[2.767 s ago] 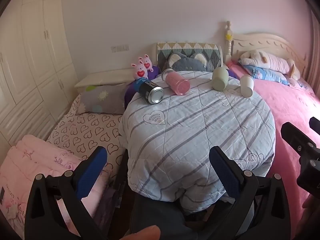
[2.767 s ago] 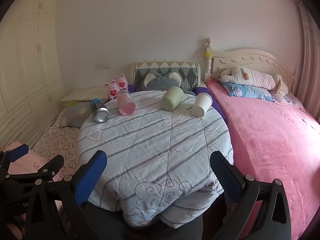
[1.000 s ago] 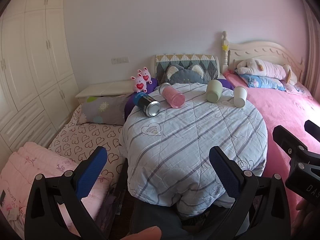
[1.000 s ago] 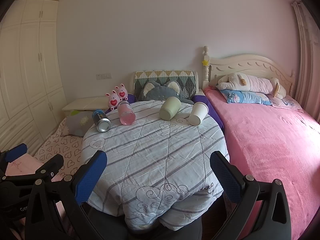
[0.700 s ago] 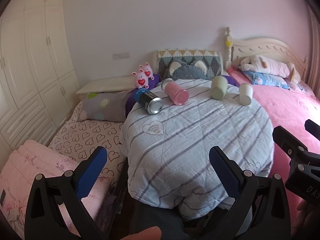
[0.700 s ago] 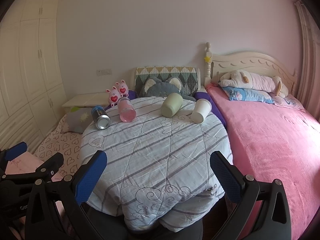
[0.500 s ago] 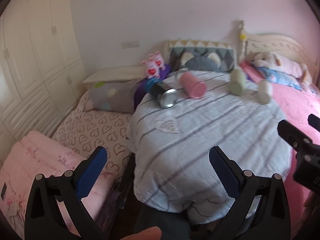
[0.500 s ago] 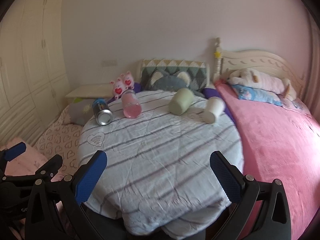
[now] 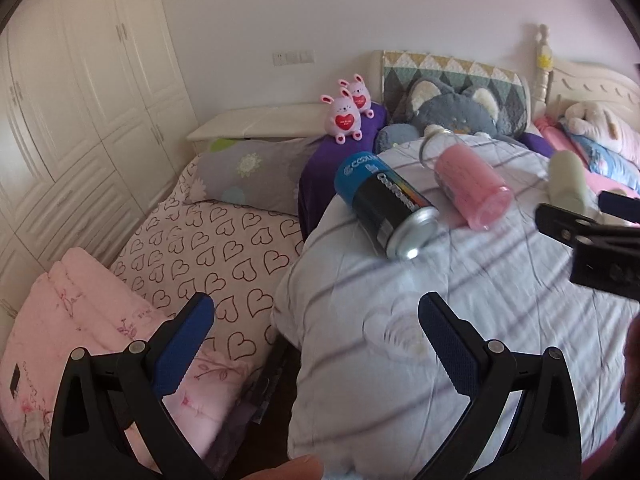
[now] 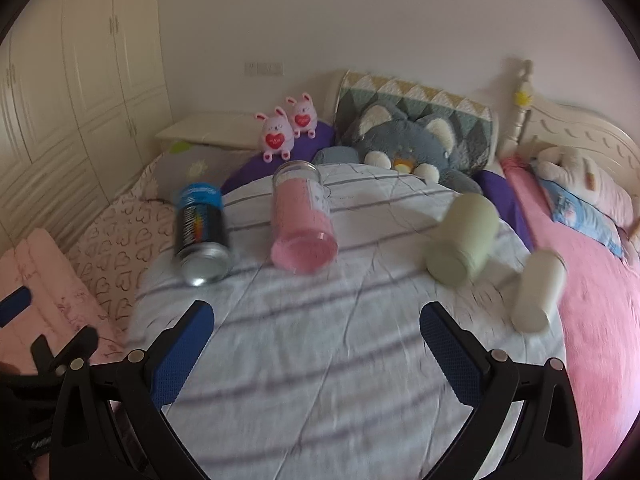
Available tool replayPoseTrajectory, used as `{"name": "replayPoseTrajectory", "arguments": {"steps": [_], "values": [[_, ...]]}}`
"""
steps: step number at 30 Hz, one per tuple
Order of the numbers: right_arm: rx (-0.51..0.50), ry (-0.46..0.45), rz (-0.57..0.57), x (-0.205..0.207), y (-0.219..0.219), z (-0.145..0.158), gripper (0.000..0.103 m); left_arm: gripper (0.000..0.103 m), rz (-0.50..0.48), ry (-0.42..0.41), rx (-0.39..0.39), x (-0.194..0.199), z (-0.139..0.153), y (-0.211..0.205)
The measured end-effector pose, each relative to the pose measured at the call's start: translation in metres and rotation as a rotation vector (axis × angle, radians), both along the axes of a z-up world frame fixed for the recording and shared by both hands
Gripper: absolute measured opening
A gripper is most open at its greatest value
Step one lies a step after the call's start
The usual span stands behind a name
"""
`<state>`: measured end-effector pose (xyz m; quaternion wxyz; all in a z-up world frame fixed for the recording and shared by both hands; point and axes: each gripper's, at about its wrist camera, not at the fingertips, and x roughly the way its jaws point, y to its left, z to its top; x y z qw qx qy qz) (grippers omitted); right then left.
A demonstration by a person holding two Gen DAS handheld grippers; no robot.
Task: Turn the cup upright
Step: 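Reach the right tool to the lying pink-labelled glass jar and close on it, then lift the jar with the right tool and carry it toward the left tool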
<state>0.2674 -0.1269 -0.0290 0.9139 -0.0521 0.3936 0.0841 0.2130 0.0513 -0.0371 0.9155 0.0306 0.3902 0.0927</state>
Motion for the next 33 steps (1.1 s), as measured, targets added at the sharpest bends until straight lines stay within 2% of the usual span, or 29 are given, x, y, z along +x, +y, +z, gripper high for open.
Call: {"name": "replayPoseTrajectory", "arguments": {"steps": [6,10,17,19,21,22,23,33], "values": [[-0.031,0.105,0.046,0.074,0.011,-0.024,0.103,0.103,0.024,0.044,-0.023,0.045,-0.015,0.005],[-0.06,0.141,0.061,0.103,0.02,-0.035,0.103,0.103,0.035,0.066,-0.024,0.067,-0.025,0.007],[-0.089,0.217,0.082,0.142,0.037,-0.059,0.103,0.103,0.034,0.081,-0.024,0.084,-0.033,0.009],[-0.102,0.234,0.084,0.146,0.04,-0.065,0.1,0.103,0.032,0.085,-0.028,0.085,-0.034,0.01],[-0.101,0.258,0.09,0.149,0.041,-0.071,0.088,0.103,0.031,0.087,-0.032,0.086,-0.035,0.01],[-0.092,0.267,0.097,0.149,0.042,-0.073,0.074,0.103,0.032,0.088,-0.033,0.085,-0.035,0.011],[-0.093,0.275,0.103,0.147,0.042,-0.074,0.07,0.103,0.032,0.089,-0.033,0.084,-0.035,0.011],[-0.059,0.249,0.112,0.121,0.034,-0.061,0.07,0.103,0.023,0.064,-0.039,0.062,-0.024,0.008]]}}
